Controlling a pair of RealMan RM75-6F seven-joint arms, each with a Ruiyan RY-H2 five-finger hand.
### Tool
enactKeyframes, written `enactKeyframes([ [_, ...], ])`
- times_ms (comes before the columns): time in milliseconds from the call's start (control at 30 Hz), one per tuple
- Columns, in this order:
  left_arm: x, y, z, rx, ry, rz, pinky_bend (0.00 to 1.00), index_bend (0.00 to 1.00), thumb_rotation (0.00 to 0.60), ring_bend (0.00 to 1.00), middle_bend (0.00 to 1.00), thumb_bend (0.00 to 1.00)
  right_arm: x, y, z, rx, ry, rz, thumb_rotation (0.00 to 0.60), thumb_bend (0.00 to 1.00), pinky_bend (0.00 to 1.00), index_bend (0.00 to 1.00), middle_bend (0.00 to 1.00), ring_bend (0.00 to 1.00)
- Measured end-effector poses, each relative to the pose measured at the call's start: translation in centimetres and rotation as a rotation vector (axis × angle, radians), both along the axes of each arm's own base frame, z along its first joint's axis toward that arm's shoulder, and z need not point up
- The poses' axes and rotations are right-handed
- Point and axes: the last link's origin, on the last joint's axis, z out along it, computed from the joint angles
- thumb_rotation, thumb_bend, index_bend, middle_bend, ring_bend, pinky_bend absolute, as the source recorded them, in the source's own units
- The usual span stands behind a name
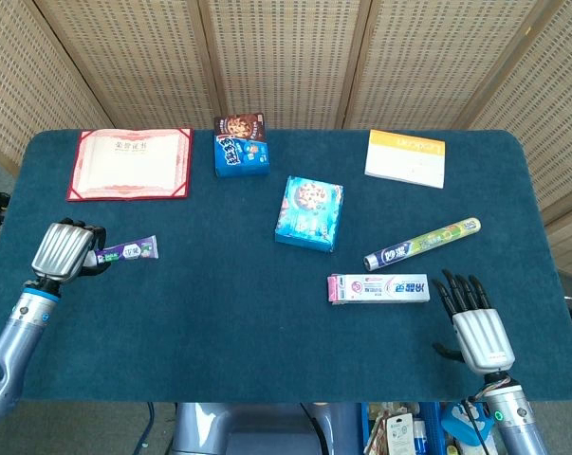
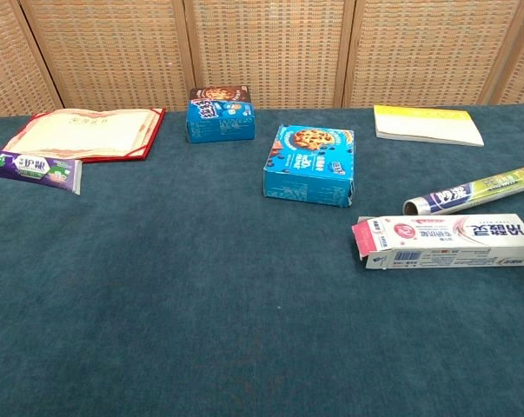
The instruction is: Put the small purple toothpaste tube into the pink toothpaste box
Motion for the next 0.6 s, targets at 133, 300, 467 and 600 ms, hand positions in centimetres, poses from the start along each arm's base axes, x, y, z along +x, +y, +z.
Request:
enactKeyframes([
  [133, 0.8, 0.1, 0.8, 0.002, -0.018, -0.038, 0.48, 0.92, 0.6, 0.55, 0.69, 0.31, -0.1, -0.1, -0.2, 0.008, 0.0, -0.007, 0.6, 0.0, 0.0, 0.0, 0.0, 0.0],
  [300, 1.9, 0.2, 1.3, 0.005, -0.054, -0.077, 0.48, 0.92, 0.6, 0.55, 0.69, 0.31, 0.2, -0.6, -0.5, 0.023, -0.013, -0.008, 0.6, 0.0, 0.0, 0.0, 0.0, 0.0],
  [467, 3.0, 0.2, 1.8, 0.007, -0.08, -0.105, 0.48, 0.92, 0.6, 0.55, 0.69, 0.31, 1.7, -2.2, -1.0, 0.06, -0.021, 0.015, 0.6, 0.0, 0.0, 0.0, 0.0, 0.0],
  [600, 3.7, 0.0, 2.1, 0.008, -0.088, -0.126, 0.48, 0.92, 0.6, 0.55, 0.69, 0.31, 3.6, -4.0, -1.7, 0.11, -0.011, 0.03, 0.6, 0.0, 0.0, 0.0, 0.0, 0.0],
])
